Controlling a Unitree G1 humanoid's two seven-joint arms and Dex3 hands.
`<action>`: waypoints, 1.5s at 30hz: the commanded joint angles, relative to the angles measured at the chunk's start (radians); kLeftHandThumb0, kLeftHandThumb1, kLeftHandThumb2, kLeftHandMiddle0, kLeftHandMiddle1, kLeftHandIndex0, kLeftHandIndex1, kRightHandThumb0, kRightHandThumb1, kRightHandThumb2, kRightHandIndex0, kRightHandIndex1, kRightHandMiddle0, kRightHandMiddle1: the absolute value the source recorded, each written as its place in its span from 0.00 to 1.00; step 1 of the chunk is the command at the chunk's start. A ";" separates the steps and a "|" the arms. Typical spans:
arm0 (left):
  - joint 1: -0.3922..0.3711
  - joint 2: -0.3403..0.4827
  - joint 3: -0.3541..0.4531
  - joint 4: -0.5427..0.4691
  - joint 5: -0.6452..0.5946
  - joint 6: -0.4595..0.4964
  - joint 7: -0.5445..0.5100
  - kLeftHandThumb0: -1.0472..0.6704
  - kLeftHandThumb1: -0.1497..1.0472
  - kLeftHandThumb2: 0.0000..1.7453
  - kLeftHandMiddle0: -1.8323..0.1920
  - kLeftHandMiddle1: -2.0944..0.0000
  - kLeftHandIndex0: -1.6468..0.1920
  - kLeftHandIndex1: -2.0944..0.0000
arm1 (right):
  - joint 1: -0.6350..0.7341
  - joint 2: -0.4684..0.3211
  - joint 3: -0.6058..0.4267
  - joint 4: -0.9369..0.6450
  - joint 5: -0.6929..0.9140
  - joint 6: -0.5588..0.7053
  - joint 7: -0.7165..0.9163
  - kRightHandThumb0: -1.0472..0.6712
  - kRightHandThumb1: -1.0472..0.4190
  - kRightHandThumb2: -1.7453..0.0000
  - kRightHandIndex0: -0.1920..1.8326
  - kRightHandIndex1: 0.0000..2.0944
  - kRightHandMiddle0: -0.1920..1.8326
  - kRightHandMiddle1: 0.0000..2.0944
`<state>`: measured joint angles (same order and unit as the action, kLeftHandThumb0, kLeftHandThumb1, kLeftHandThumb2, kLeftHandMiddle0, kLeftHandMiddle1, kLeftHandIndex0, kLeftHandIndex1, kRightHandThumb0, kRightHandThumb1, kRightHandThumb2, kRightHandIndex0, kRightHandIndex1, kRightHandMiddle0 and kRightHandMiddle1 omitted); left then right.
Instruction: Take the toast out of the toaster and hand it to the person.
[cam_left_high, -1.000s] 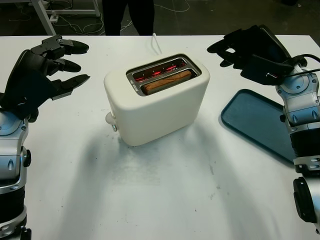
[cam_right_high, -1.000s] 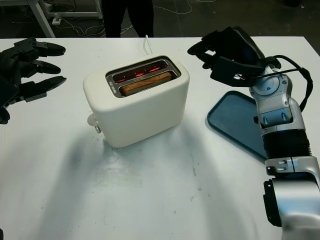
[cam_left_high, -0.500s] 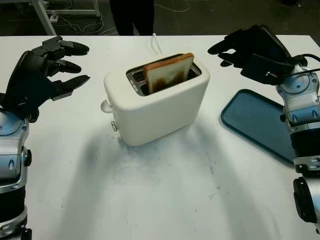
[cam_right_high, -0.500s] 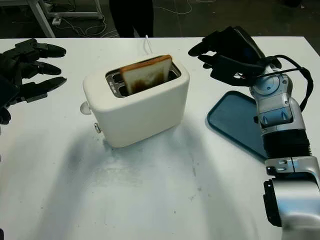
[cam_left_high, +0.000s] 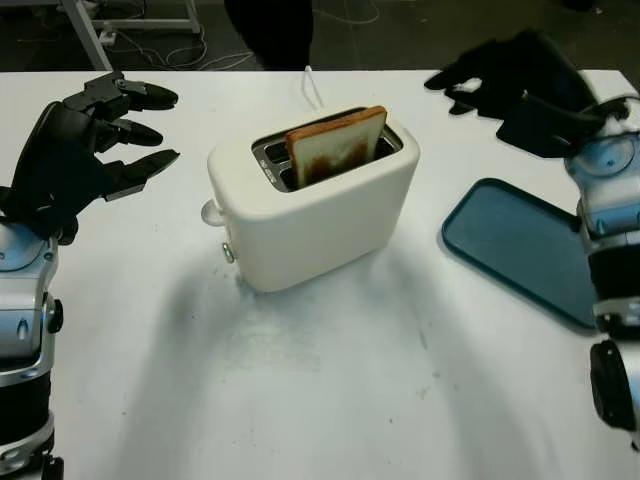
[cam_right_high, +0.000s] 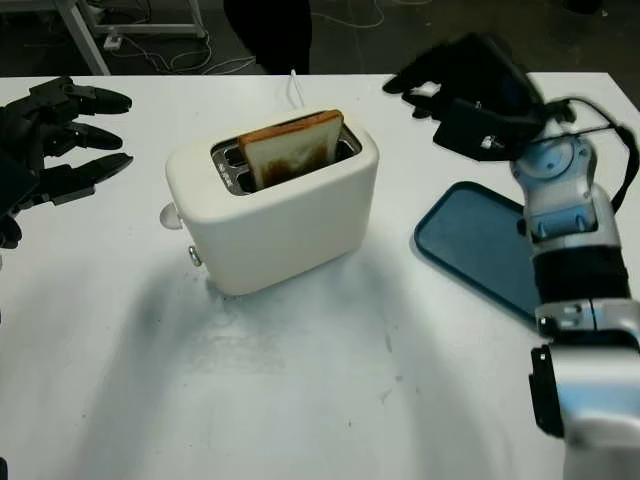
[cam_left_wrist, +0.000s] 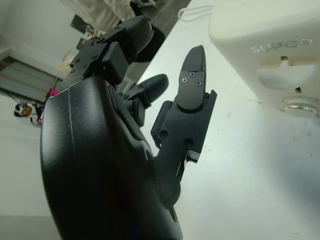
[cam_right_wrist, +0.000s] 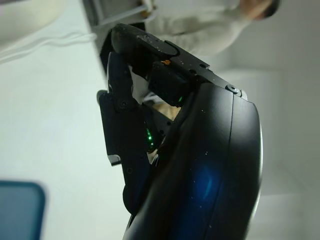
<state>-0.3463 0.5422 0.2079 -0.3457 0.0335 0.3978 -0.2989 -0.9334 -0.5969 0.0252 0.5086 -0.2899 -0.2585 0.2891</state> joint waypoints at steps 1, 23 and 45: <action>0.005 -0.003 0.004 0.003 -0.005 -0.009 0.006 0.48 0.78 0.19 0.77 0.47 0.71 0.65 | -0.056 -0.014 0.009 0.018 -0.004 -0.043 -0.005 0.39 0.10 0.99 0.76 0.10 0.71 0.03; 0.009 -0.017 0.016 0.014 -0.025 -0.007 0.014 0.46 0.76 0.21 0.78 0.46 0.72 0.63 | -0.283 0.010 0.273 0.220 -0.239 -0.249 0.022 0.03 0.09 0.71 0.66 0.44 0.75 0.01; 0.019 -0.017 0.020 0.007 -0.027 0.002 0.013 0.47 0.78 0.20 0.78 0.47 0.73 0.64 | -0.280 0.014 0.343 0.139 -0.341 -0.328 0.045 0.00 0.09 0.68 0.41 0.34 0.53 0.00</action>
<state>-0.3419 0.5214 0.2183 -0.3294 0.0095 0.4040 -0.2894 -1.2129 -0.5900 0.3728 0.6651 -0.6461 -0.5922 0.3236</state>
